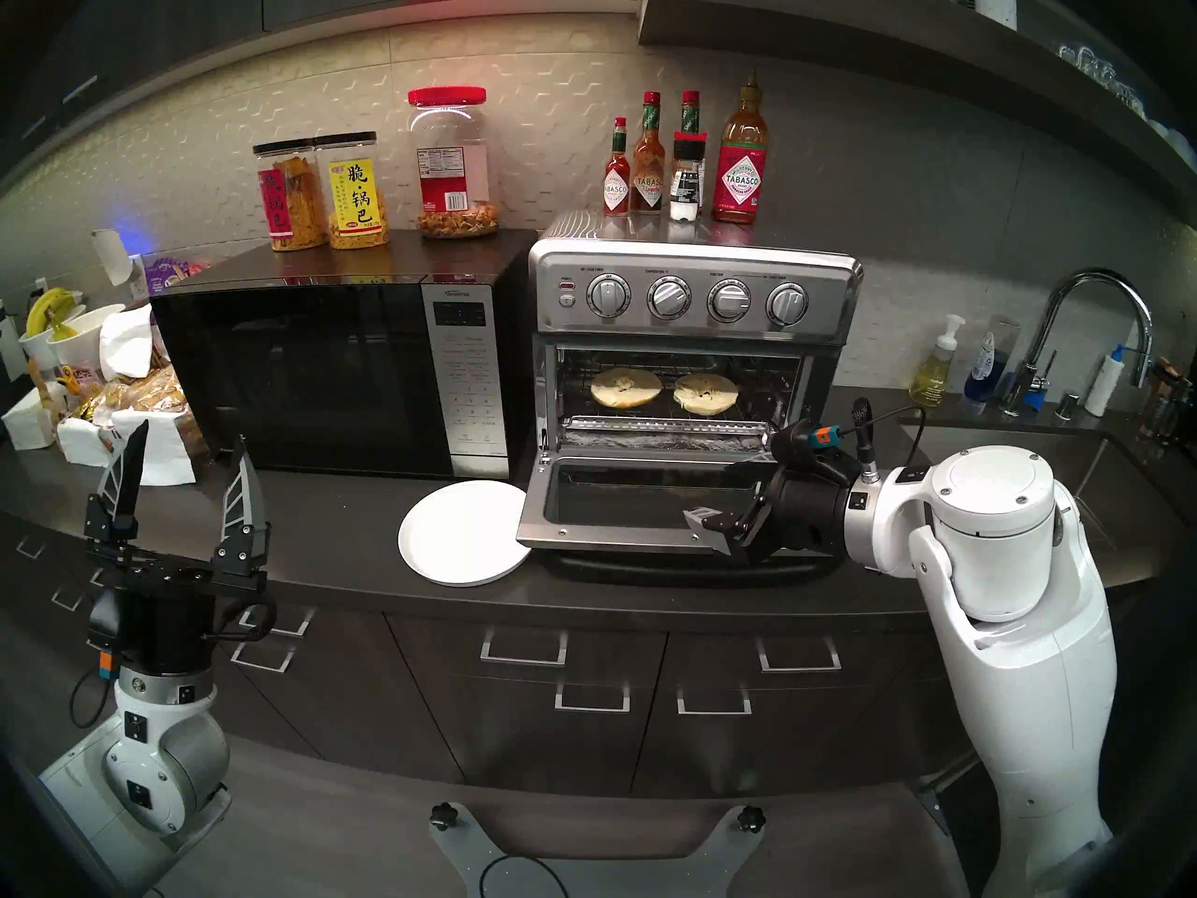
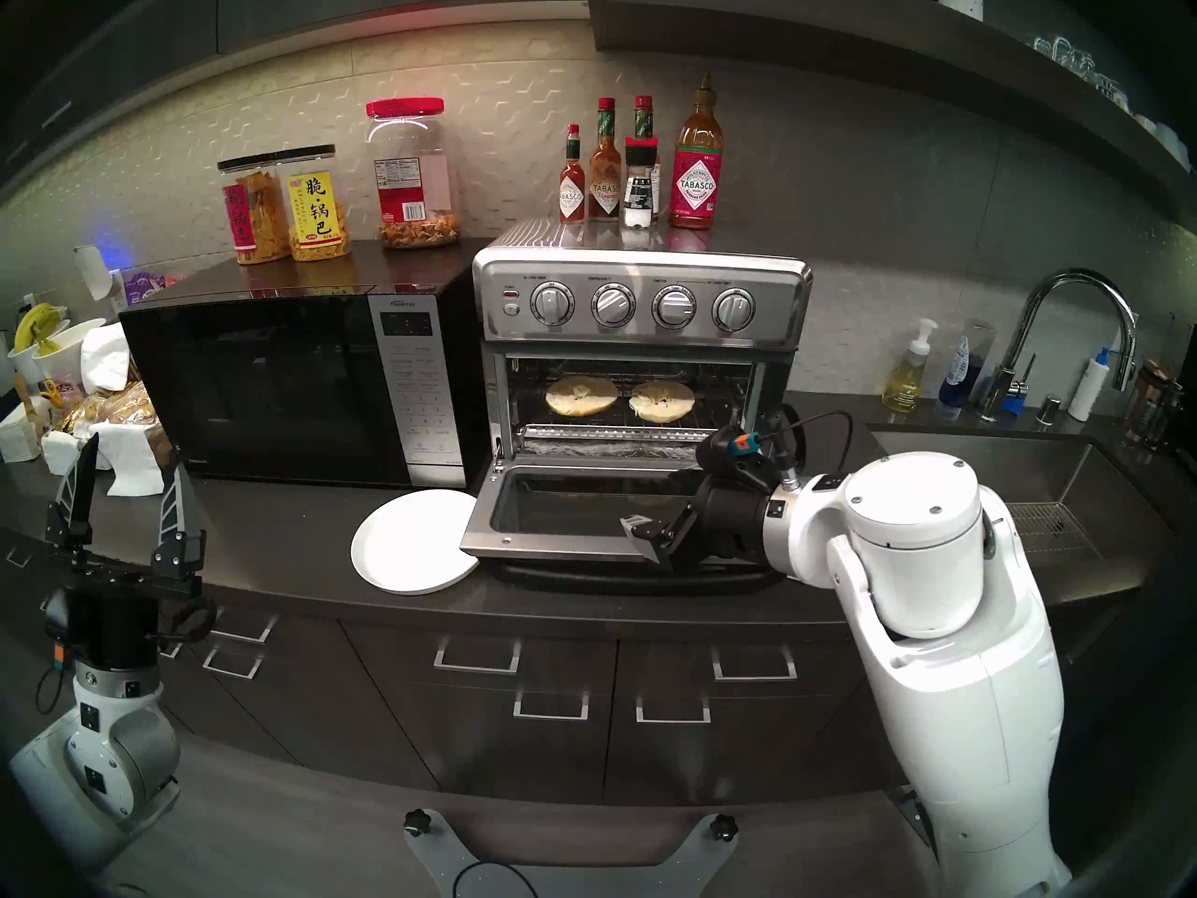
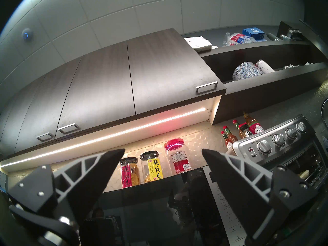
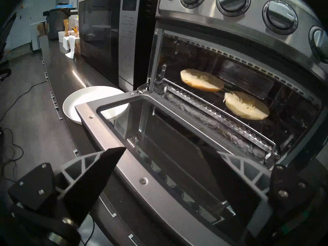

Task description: Open the oven and place the bagel inside on the rack

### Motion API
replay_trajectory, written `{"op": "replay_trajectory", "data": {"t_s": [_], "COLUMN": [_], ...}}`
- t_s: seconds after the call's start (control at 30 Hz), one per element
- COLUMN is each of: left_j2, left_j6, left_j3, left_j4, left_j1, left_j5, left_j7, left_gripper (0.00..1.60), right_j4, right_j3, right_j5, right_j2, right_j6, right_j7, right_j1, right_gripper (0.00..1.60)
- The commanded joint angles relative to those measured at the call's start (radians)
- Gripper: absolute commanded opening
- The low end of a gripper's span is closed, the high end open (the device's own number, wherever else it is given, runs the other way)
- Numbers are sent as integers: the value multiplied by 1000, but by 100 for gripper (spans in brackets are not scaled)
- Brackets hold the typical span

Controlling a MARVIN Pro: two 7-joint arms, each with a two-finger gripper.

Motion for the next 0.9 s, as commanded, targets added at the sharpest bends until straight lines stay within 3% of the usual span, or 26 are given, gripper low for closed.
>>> {"op": "replay_trajectory", "data": {"t_s": [0.0, 0.4, 0.43, 0.47, 0.5, 0.6, 0.77, 0.87], "left_j2": [1, 3, 4, 4, 4, 5, 6, 7], "left_j6": [-2, -2, -2, -3, -3, -3, -3, -3], "left_j3": [-7, -6, -5, -4, -3, -2, -1, 0], "left_j4": [-20, -20, -19, -17, -15, -13, -13, -13], "left_j1": [2, 3, 1, -1, -2, -2, -3, -3], "left_j5": [2, 3, 4, 4, 4, 4, 5, 5], "left_j7": [-1, 2, 3, 3, 4, 4, 6, 7], "left_gripper": [160, 160, 160, 160, 160, 160, 160, 160], "right_j4": [-2, 7, -29, -74, -86, -92, -120, -128], "right_j3": [-18, -33, 1, 90, 97, 113, 161, 230], "right_j5": [-12, -33, -33, 15, -3, -11, 44, 72], "right_j2": [7, 10, 58, 91, 113, 126, 106, 106], "right_j6": [-32, -50, 5, 5, 5, 5, 5, 5], "right_j7": [-5, -15, 13, 49, 37, 47, 125, 168], "right_j1": [7, -33, -59, -124, -135, -153, -206, -255], "right_gripper": [160, 160, 160, 160, 160, 160, 160, 160]}}
